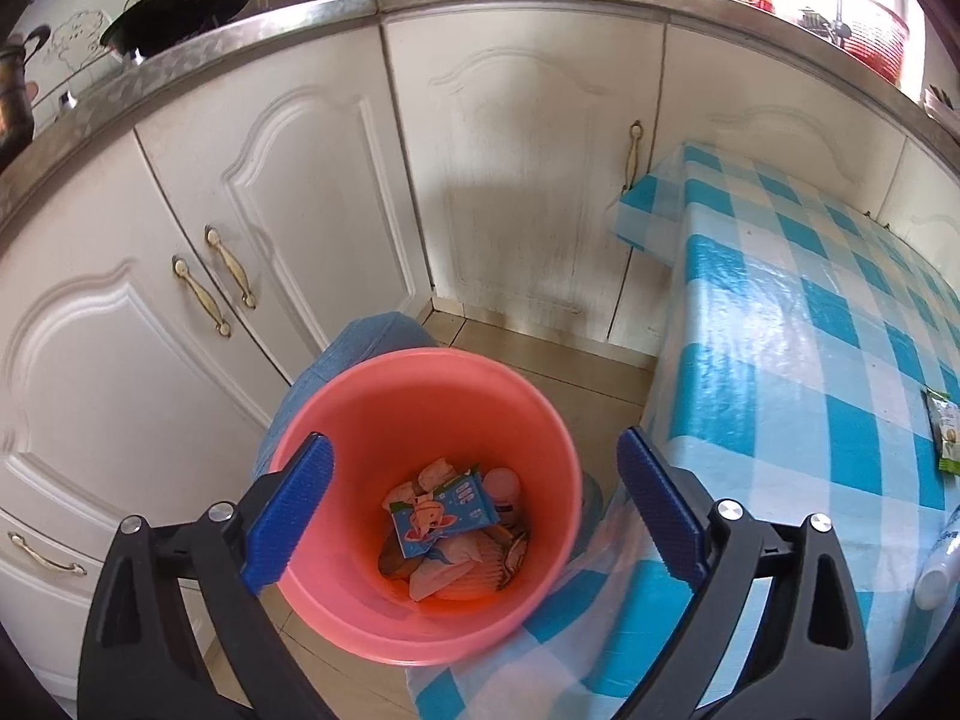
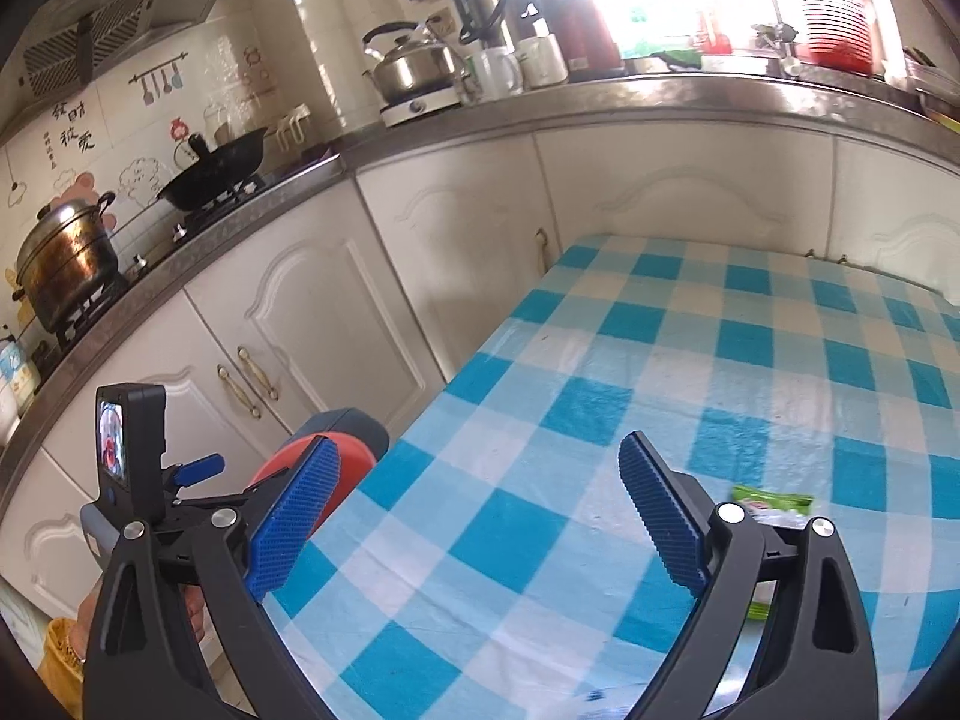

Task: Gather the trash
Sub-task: 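Move both tools back over the table toward the white bottle and small green bag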

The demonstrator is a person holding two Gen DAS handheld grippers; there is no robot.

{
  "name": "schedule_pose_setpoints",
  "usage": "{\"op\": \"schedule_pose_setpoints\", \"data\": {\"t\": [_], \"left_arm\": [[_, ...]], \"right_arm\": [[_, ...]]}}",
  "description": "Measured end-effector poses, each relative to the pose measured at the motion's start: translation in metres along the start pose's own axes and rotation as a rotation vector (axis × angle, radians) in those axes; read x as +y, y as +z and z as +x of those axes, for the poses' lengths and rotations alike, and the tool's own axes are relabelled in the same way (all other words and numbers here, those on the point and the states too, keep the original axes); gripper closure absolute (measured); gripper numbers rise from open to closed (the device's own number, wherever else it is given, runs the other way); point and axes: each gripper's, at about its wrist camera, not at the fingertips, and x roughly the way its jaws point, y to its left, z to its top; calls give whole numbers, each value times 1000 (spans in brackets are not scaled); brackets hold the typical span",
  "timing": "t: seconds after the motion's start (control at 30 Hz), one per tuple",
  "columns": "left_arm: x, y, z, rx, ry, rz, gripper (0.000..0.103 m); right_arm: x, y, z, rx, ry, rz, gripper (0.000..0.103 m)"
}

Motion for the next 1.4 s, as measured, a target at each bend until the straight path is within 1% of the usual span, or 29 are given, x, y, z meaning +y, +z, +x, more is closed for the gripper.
{"op": "schedule_pose_setpoints", "data": {"t": [0.17, 0.43, 0.63, 0.8, 0.97, 1.1, 1.23, 1.33, 1.4], "left_arm": [[-27, 4, -10, -7, 4, 56, 7], [-69, 5, -24, -20, -3, 140, 7], [-100, 3, -36, -38, -18, 212, 7], [-119, 2, -44, -46, -58, 251, 7], [-134, 0, -52, -45, -104, 278, 7], [-143, -3, -63, -46, -179, 302, 7], [-157, -9, -80, -52, -256, 363, 7], [-170, -18, -94, -51, -347, 429, 7], [-179, -27, -102, -45, -410, 477, 7]], "right_arm": [[-33, 3, -14, -33, -16, 57, 9], [-73, 0, -26, -38, -38, 114, 9], [-96, -4, -29, -30, -33, 142, 9], [-113, -5, -29, -5, -17, 145, 9], [-138, -7, -28, 21, -6, 186, 9], [-161, -10, -28, 37, -19, 219, 9], [-182, -14, -29, 59, -42, 251, 9], [-192, -17, -30, 72, -63, 254, 9], [-196, -20, -28, 94, -57, 257, 9]]}}
